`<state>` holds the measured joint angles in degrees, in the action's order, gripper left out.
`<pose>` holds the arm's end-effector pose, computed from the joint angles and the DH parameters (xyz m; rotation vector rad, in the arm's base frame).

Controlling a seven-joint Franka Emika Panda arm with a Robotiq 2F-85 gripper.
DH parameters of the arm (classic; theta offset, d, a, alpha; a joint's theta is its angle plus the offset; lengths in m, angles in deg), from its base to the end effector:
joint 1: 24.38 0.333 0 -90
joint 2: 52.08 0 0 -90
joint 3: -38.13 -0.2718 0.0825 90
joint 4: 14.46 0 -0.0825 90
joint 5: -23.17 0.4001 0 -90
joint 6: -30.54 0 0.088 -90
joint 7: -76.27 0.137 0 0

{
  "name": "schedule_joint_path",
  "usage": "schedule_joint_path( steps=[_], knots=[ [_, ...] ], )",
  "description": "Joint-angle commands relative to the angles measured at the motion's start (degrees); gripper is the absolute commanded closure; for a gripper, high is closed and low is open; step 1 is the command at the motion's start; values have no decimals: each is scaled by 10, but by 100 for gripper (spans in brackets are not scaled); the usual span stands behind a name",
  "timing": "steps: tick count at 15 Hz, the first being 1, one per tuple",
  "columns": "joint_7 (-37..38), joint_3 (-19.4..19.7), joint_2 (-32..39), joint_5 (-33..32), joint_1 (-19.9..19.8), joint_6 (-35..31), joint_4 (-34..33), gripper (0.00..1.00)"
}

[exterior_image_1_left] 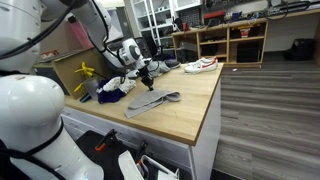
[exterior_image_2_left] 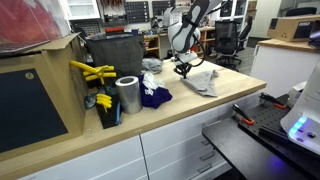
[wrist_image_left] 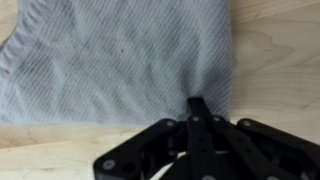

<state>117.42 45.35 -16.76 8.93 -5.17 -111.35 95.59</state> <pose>0.5894 0.1171 0.0861 2.8862 -0.4173 0.0641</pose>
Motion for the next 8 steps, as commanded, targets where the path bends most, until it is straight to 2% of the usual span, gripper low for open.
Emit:
schedule_joint_path(
  steps=[1,8],
  knots=[
    [24,21,16,-13,2,4,-20,100],
    [46,46,30,-24,2,15,-55,100]
  ],
)
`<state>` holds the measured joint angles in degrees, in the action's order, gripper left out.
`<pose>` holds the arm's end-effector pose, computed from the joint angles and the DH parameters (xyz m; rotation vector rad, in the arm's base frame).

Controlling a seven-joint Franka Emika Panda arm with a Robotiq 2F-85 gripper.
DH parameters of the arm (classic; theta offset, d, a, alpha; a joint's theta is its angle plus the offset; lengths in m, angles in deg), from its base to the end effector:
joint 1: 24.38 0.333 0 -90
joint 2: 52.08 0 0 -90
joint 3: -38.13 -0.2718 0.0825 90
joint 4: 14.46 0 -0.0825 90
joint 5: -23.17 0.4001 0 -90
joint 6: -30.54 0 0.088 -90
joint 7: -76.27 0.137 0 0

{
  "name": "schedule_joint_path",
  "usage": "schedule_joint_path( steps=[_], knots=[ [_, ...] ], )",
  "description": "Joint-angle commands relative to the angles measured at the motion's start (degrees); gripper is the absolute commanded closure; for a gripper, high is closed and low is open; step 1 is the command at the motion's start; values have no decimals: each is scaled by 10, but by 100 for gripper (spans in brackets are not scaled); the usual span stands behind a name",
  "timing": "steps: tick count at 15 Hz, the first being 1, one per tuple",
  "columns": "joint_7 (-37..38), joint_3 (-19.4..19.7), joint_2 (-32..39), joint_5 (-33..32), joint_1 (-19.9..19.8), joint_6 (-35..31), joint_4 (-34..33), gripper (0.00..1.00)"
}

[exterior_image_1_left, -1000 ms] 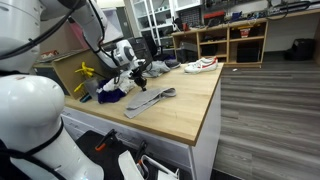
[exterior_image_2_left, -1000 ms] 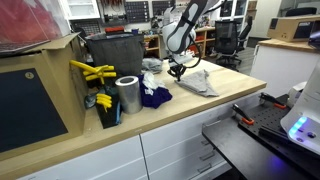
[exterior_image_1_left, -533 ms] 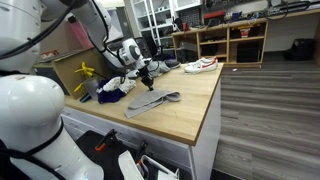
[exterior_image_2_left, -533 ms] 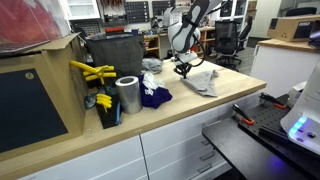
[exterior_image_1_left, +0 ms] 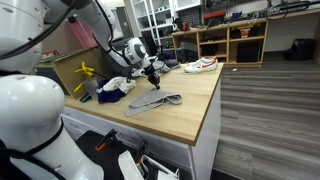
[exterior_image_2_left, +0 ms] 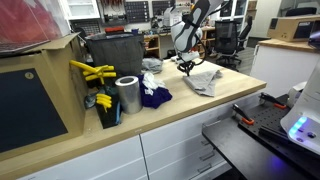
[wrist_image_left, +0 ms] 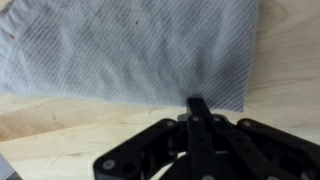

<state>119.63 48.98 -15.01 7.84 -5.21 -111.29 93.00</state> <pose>0.6087 0.0800 0.0888 2.8256 -0.5158 0.1145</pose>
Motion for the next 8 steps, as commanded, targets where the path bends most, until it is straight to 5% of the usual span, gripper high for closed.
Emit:
schedule_joint_path(
  steps=[1,8],
  knots=[
    [24,11,14,-12,2,15,-36,100],
    [5,-11,-30,7,-5,27,-18,100]
  ],
)
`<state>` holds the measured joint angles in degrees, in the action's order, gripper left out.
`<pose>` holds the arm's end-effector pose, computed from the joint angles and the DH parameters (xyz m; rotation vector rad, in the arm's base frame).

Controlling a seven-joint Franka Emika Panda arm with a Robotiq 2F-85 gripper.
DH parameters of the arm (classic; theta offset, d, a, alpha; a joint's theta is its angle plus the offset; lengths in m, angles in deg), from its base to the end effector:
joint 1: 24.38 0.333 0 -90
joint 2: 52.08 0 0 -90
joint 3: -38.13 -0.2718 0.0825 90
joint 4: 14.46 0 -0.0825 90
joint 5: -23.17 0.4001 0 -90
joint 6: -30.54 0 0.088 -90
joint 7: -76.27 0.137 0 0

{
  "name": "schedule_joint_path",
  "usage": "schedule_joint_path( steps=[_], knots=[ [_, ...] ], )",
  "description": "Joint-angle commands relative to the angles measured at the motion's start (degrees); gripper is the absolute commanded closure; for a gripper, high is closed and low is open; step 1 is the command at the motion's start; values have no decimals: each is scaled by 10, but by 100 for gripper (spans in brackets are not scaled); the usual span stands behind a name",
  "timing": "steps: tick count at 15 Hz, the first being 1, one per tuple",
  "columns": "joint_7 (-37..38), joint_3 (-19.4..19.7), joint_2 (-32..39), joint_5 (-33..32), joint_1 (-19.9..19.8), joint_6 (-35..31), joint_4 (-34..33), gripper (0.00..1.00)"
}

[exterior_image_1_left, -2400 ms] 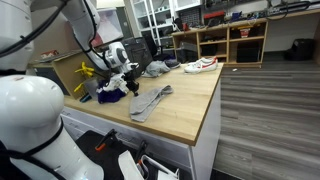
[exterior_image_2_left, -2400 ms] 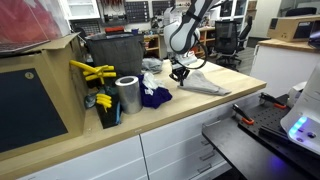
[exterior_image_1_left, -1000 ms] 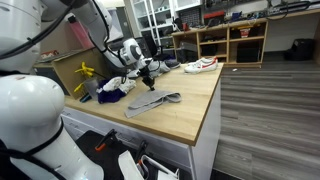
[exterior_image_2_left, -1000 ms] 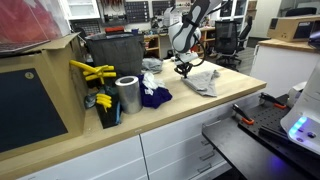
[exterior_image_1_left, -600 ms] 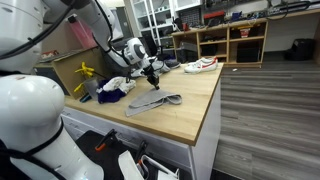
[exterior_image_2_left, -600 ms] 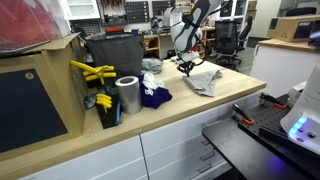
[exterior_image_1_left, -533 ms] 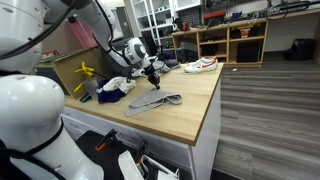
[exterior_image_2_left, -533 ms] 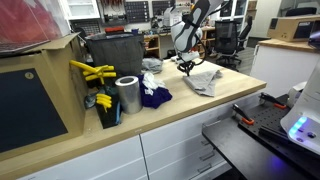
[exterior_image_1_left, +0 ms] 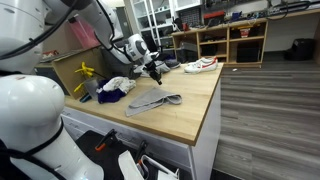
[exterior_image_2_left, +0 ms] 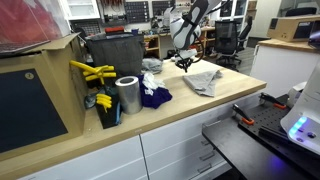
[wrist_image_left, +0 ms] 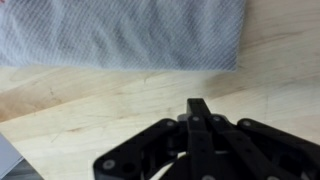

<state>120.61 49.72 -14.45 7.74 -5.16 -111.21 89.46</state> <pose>0.6318 0.0788 0.1080 2.8238 -0.5528 0.1924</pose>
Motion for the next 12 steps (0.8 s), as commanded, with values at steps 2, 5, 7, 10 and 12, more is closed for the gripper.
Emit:
schedule_joint_path(
  steps=[2,5,7,10,12],
  knots=[
    [-35,-44,-60,19,-14,41,37,72],
    [-85,-84,-102,33,-19,68,74,62],
    [-109,-109,-128,45,-18,102,96,48],
    [-123,-137,-150,47,-12,147,117,24],
    [-135,-154,-156,45,-10,160,126,11]
  ],
)
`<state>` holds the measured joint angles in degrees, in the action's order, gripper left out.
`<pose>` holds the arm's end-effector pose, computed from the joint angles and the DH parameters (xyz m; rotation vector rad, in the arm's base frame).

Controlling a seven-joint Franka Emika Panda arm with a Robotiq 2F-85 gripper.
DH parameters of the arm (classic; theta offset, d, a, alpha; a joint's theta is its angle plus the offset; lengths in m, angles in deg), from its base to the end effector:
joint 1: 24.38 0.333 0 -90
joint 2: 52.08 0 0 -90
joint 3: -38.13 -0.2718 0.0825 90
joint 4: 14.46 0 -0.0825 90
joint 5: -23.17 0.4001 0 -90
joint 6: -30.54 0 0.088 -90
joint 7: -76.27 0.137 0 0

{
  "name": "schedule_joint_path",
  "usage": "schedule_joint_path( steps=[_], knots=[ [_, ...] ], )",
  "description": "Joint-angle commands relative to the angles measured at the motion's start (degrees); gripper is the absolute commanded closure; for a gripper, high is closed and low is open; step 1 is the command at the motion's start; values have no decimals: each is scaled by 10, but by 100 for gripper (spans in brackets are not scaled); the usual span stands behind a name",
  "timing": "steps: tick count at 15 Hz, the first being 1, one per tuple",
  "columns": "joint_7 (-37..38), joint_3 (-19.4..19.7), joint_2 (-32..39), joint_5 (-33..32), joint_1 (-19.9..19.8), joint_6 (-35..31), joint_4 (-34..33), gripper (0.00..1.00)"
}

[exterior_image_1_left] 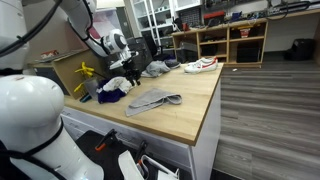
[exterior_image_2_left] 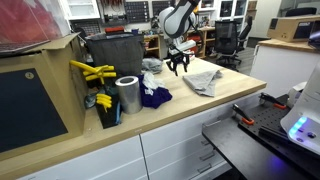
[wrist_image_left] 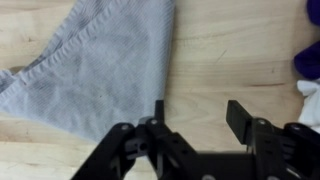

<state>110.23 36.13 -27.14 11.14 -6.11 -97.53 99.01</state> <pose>0.5473 0.1911 0.1504 2.9306 -0.1412 -0.1414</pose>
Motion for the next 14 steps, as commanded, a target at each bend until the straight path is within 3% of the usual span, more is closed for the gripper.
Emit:
schedule_joint_path(
  steps=[1,8,14],
  knots=[
    [-34,-23,-30,5,2,24,37,2],
    [-72,-37,-29,-46,18,1,82,0],
    [-100,-45,-27,-48,19,15,109,0]
  ],
)
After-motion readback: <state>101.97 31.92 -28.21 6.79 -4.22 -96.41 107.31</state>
